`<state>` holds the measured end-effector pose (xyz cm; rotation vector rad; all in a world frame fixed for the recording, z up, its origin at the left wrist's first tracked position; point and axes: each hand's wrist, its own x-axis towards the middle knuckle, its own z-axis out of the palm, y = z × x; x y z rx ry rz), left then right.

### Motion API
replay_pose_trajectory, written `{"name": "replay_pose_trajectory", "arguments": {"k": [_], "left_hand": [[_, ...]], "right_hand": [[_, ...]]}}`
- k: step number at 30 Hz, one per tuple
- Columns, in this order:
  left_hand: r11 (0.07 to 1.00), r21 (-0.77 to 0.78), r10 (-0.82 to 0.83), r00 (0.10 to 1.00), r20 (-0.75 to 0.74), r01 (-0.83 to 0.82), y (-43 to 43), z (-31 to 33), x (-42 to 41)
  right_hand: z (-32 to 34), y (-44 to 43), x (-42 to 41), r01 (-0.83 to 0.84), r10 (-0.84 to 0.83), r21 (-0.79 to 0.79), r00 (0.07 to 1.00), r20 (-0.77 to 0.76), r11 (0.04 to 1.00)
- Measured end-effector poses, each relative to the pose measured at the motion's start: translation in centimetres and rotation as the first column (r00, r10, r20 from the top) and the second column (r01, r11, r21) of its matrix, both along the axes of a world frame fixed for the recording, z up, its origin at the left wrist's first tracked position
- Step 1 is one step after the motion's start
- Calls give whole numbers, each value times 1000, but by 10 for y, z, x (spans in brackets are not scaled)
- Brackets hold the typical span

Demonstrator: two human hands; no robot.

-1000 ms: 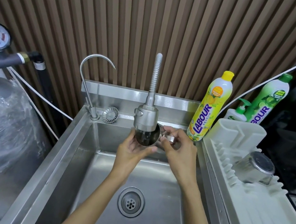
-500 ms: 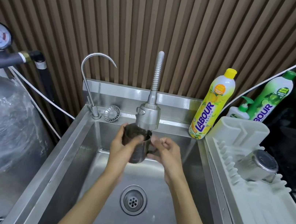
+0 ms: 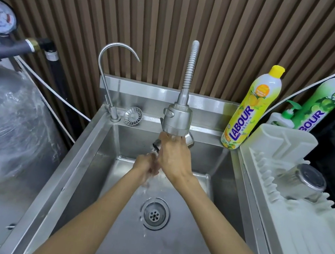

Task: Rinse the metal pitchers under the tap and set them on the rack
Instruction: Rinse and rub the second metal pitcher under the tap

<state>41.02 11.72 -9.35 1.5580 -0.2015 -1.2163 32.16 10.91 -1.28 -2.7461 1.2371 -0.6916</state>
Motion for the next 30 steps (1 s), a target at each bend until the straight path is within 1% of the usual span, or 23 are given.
{"name": "replay_pose_trajectory", "arguments": {"k": [1, 2, 4, 6, 8, 10, 11, 12, 14, 15, 16, 18, 20, 21, 22, 24, 26, 28, 30], "left_hand": [[1000, 12, -20, 1000, 4, 20, -1, -2, 0], [999, 16, -38, 999, -13, 38, -3, -3, -1], [999, 24, -41, 999, -33, 41, -6, -1, -4], [999, -3, -43, 997, -67, 43, -10, 5, -9], [995, -51, -92, 992, -83, 88, -13, 13, -13], [982, -88, -170, 984, -54, 165, -16, 20, -16], [975, -90, -207, 978, -20, 204, -17, 20, -17], [966, -81, -244, 970, 12, 244, -17, 22, -18], [956, -28, -287, 952, 107, 292, -14, 24, -18], [954, 10, -297, 943, 149, 299, -12, 22, -18], [952, 50, -307, 933, 187, 304, -8, 23, -17], [941, 110, -338, 909, 242, 320, 1, 20, -14], [927, 75, -374, 898, 231, 367, 11, 14, -12], [926, 25, -372, 903, 216, 376, 15, 10, -13], [932, -34, -345, 911, 225, 361, 21, 10, -16], [944, -135, -261, 931, 256, 302, 30, 9, -23], [945, -213, -176, 934, 310, 249, 37, 7, -26], [929, -286, -121, 924, 362, 233, 40, 8, -26], [904, -355, -86, 916, 392, 236, 42, 16, -24]], "right_hand": [[-1, -5, 1, -3, 3, -77, 1000, -9, 997], [-3, -9, 1, -38, 37, -31, 999, -8, 999], [0, -15, 0, -49, 49, 23, 999, -16, 999], [0, -21, -2, 17, -19, 20, 995, 101, 1000], [-1, -21, -5, 13, -23, 52, 977, 214, 999], [-5, -24, -9, 4, -8, 18, 968, 250, 1000], [-8, -28, -11, 11, -19, 34, 967, 255, 999], [-13, -35, -15, 30, -51, 79, 959, 278, 996], [-23, -47, -25, 88, -176, 263, 926, 334, 961], [-26, -51, -31, 121, -266, 378, 894, 360, 918], [-31, -54, -37, 129, -358, 502, 848, 391, 855], [-38, -53, -49, 51, -525, 719, 720, 454, 693], [-47, -45, -57, -98, -630, 818, 588, 507, 567], [-51, -39, -58, -184, -647, 832, 550, 528, 523], [-53, -33, -58, -247, -647, 832, 534, 544, 496], [-56, -22, -57, -325, -643, 820, 511, 571, 471], [-56, -15, -55, -415, -653, 791, 452, 607, 449], [-54, -11, -53, -499, -656, 748, 392, 644, 436], [-49, -9, -51, -551, -642, 707, 354, 680, 444]]}}
